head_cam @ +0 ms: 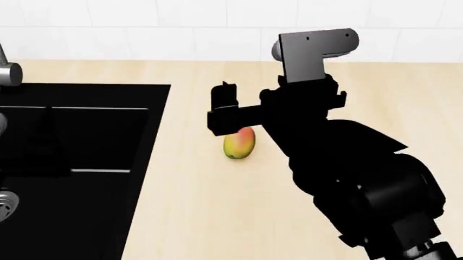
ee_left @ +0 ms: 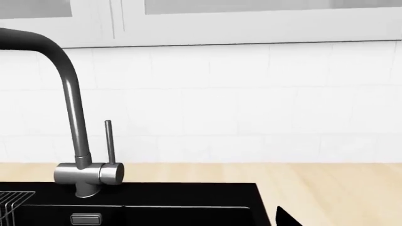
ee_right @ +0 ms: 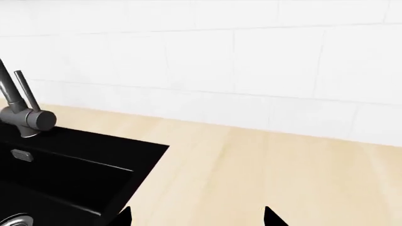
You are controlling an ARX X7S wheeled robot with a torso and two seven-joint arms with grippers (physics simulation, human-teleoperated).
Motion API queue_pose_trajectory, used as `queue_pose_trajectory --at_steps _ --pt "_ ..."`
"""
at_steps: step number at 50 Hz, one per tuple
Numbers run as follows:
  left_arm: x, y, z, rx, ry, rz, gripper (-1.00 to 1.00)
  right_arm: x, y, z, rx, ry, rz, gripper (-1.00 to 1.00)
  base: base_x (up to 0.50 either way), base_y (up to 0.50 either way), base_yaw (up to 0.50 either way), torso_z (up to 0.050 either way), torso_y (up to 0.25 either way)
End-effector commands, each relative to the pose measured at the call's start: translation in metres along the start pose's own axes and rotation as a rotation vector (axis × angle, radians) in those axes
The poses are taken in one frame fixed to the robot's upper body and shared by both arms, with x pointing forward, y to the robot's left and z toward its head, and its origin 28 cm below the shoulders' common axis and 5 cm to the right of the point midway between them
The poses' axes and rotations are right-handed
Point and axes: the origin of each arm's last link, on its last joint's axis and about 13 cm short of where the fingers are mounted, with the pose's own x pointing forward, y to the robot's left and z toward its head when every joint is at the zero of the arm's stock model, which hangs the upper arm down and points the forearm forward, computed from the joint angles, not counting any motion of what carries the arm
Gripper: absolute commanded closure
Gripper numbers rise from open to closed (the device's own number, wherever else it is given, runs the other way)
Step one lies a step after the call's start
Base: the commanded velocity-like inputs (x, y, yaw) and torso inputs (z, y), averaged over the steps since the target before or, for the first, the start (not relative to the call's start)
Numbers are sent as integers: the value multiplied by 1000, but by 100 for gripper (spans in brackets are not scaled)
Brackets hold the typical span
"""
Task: There is a mixed pile of frozen fruits and vegetables on the counter. Locate all the frozen vegetables and place the items in a bowl on the counter. Take all the frozen fruits and defrost them in a running sink.
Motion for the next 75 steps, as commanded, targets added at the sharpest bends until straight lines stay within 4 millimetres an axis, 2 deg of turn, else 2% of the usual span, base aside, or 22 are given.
queue_pose_trajectory --at_steps 1,2,8,19,30,47,48,60,65,67,71,75 --pt "-3 4 4 -13 -11 9 -100 43 2 -9 21 95 64 -100 0 0 0 0 0" --pt "-3 4 3 -15 -11 10 -100 46 1 -14 -12 108 46 -100 0 0 0 0 0" --pt "0 2 3 -15 -9 12 -100 60 -2 -38 34 152 55 -100 0 0 0 0 0" --pt "2 -2 0 -11 -4 3 -100 58 -1 -68 58 201 34 -100 0 0 0 0 0" --pt "1 -1 0 -14 -3 -2 -100 57 1 -78 92 225 31 -100 0 0 0 0 0" --pt "0 -2 -1 -17 1 -14 -100 56 -2 -82 98 235 -13 -100 0 0 0 0 0" --pt "0 -2 -1 -16 1 -13 -100 56 -2 -82 92 233 -20 100 0 0 0 0 0" --pt "-6 2 0 -17 0 -18 -100 58 -5 -70 64 179 -56 100 0 0 0 0 0" --pt "-5 -4 1 7 2 -58 -100 54 -8 -41 24 123 -48 100 0 0 0 0 0" --pt "-6 -12 6 -55 -14 -127 -100 45 -9 -28 14 105 -38 100 0 0 0 0 0" --pt "-11 -22 12 -48 -12 -265 -100 28 -11 -2 -28 60 -26 100 0 0 0 0 0" --pt "-12 -22 18 -42 -4 -324 -100 1 -9 26 -80 23 5 100 0 0 0 0 0"
